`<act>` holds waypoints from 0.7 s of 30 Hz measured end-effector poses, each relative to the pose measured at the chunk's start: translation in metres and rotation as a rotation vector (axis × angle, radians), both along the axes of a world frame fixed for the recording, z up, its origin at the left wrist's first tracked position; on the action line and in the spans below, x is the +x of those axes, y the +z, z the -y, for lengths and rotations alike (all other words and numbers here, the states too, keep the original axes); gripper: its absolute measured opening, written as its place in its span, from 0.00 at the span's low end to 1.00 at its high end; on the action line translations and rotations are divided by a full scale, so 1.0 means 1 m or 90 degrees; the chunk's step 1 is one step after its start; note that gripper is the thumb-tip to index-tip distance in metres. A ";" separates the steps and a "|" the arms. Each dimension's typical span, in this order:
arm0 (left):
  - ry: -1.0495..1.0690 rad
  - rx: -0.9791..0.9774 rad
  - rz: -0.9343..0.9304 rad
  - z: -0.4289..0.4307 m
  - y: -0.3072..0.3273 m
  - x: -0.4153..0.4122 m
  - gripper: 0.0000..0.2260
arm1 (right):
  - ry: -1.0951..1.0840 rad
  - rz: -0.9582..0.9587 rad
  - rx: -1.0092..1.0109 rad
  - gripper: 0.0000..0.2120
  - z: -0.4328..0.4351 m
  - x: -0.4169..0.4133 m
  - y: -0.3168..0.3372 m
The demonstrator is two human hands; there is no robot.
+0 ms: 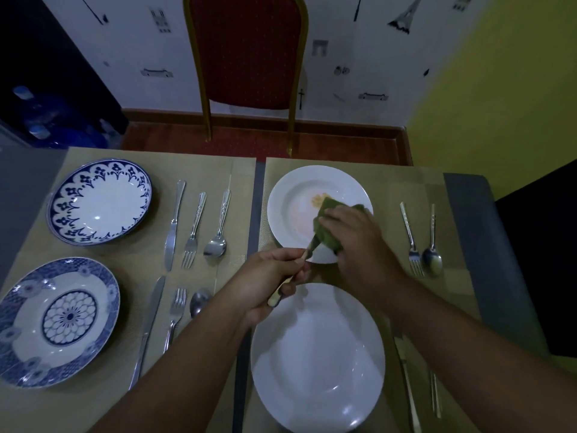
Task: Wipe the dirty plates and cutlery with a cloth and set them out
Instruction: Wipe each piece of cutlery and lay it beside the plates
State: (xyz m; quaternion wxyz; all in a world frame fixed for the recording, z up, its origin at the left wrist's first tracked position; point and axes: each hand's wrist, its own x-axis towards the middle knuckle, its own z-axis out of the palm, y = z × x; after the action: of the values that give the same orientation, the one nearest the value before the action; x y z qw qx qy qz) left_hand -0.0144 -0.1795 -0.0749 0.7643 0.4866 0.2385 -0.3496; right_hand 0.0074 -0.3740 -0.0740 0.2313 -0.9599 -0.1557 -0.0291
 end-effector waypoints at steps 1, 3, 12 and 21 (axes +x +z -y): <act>-0.005 0.003 -0.008 -0.002 -0.001 -0.002 0.10 | -0.031 -0.011 0.002 0.26 0.004 0.008 0.000; -0.016 0.015 -0.020 -0.005 -0.002 -0.005 0.10 | -0.091 -0.030 0.009 0.27 0.012 0.019 0.004; 0.042 0.103 -0.025 0.012 -0.009 0.000 0.08 | -0.041 -0.021 0.124 0.31 0.020 -0.008 0.017; -0.034 0.043 0.015 0.012 -0.005 0.009 0.12 | 0.196 -0.057 0.030 0.31 0.021 -0.027 0.009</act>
State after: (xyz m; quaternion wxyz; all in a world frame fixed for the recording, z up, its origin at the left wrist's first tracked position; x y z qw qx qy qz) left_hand -0.0058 -0.1917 -0.0803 0.7408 0.5224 0.2280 -0.3555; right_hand -0.0195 -0.3951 -0.0653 0.2623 -0.9194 -0.2895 0.0456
